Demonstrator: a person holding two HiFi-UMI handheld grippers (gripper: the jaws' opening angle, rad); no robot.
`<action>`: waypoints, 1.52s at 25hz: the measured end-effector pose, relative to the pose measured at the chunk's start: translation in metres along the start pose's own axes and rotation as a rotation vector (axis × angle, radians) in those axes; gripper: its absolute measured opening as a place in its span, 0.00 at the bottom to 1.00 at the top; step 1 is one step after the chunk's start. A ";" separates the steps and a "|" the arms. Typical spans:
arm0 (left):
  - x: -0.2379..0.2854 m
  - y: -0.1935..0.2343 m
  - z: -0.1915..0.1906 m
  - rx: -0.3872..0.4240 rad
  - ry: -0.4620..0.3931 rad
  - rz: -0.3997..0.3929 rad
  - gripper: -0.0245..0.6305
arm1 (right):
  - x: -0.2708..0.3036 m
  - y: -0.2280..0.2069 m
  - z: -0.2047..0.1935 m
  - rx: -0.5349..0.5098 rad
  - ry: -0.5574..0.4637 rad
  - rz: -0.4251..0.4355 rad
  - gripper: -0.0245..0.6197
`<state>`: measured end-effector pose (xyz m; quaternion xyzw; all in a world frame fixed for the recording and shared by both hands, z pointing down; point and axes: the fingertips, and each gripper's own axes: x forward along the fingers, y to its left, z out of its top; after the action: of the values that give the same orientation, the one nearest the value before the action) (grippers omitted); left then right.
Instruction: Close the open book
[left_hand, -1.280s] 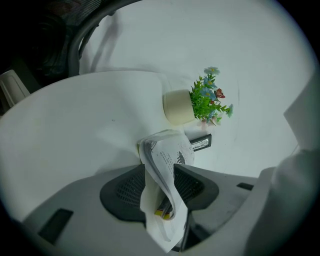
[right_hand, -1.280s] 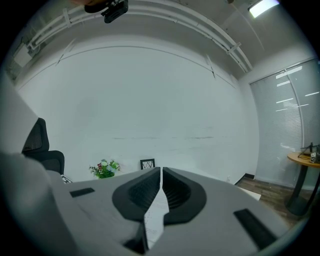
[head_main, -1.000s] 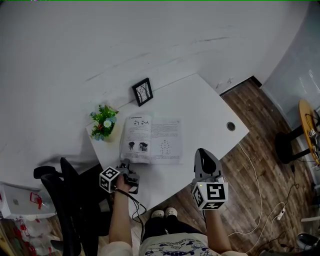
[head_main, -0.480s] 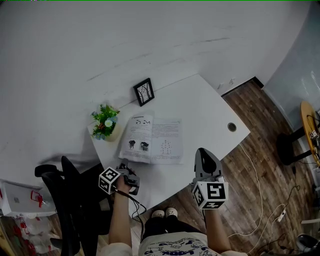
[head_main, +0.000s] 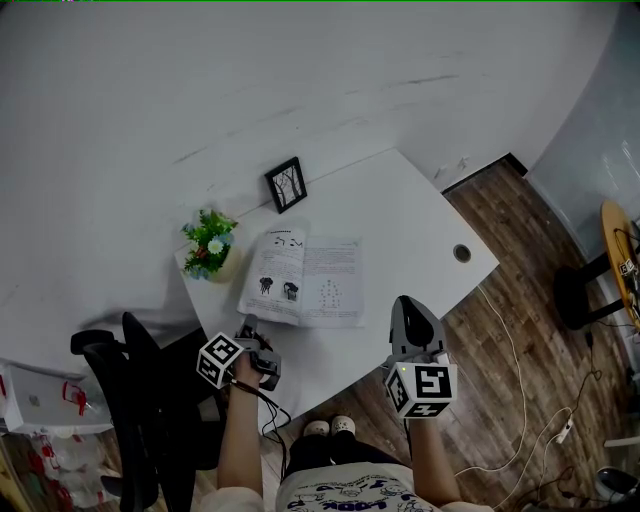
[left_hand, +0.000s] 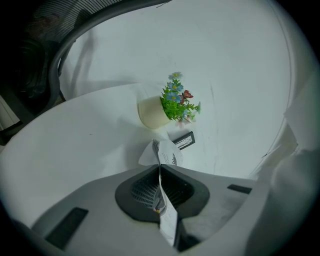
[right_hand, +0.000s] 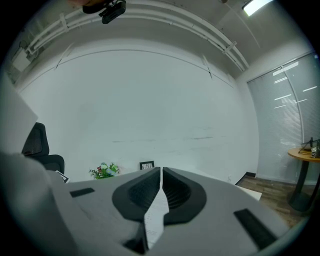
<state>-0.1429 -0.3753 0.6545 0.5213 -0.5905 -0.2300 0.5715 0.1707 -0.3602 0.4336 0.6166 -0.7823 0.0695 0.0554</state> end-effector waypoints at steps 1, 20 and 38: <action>0.000 -0.002 -0.001 0.009 0.003 -0.002 0.09 | 0.000 -0.001 0.000 0.001 -0.001 -0.001 0.09; 0.017 -0.047 -0.040 0.222 0.107 -0.068 0.08 | -0.016 -0.025 0.002 0.015 -0.010 -0.057 0.09; 0.039 -0.067 -0.116 0.498 0.270 -0.060 0.09 | -0.027 -0.055 -0.004 0.020 -0.005 -0.122 0.09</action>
<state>-0.0054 -0.3955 0.6409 0.6888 -0.5316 -0.0230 0.4924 0.2303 -0.3464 0.4351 0.6637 -0.7427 0.0723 0.0513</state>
